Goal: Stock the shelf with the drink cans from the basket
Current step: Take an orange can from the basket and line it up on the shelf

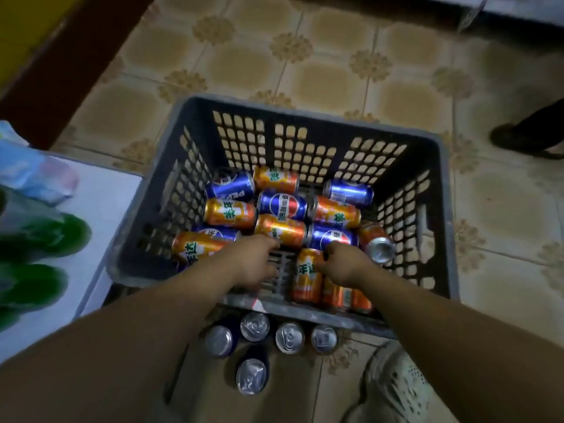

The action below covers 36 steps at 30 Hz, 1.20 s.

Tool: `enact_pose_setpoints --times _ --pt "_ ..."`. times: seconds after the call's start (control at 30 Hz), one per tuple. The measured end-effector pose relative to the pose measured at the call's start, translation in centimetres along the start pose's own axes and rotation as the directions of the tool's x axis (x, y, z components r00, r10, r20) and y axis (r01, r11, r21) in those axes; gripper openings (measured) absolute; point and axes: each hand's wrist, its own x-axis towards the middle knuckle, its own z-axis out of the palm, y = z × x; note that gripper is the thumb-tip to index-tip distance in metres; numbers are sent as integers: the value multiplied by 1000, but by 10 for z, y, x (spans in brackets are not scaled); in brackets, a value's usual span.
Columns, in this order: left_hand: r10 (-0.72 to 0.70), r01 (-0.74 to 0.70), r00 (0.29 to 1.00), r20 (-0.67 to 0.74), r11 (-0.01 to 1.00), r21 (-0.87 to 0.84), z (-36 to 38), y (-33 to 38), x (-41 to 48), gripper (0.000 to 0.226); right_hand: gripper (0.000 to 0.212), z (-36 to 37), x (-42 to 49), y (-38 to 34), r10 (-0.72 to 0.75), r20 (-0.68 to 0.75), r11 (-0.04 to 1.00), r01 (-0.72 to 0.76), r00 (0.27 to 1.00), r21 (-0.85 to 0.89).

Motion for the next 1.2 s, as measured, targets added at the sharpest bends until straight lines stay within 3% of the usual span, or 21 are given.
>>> enact_pose_setpoints --times 0.23,0.33,0.5,0.6,0.67,0.73,0.83,0.9,1.03,1.2 --pt "-37 41 988 147 999 -27 32 -17 48 68 66 37 61 3 12 15 971 -8 1000 -240" --pt "-68 80 976 205 995 -52 35 -18 47 75 71 36 66 2 29 11 983 -26 1000 -184" --pt "-68 95 979 191 986 -136 33 -11 41 74 64 29 56 -8 10 -33 1000 -11 999 -22" --pt "-71 107 983 167 969 -224 28 -6 31 74 42 31 34 -18 -86 -59 996 85 995 -16" --pt "-66 98 989 131 961 -258 21 -2 19 72 31 28 12 -21 -98 -127 985 115 987 130" --pt "-69 91 994 87 956 -279 12 0 3 77 39 17 -11 -27 -86 -195 930 149 977 336" --pt "-79 79 997 15 932 -354 -9 2 -34 90 59 -15 -58 -49 -127 -277 838 252 952 484" --pt "-77 46 996 -53 893 -448 -27 8 -67 92 75 -40 -96 -69 -174 -341 793 336 924 507" --pt "-61 -87 975 -215 783 -616 -69 24 -153 75 88 -86 -178 -114 -272 -435 751 472 858 461" --pt "-110 -202 908 -404 729 -654 -113 30 -282 70 79 -122 -289 -189 -411 -509 680 626 756 382"
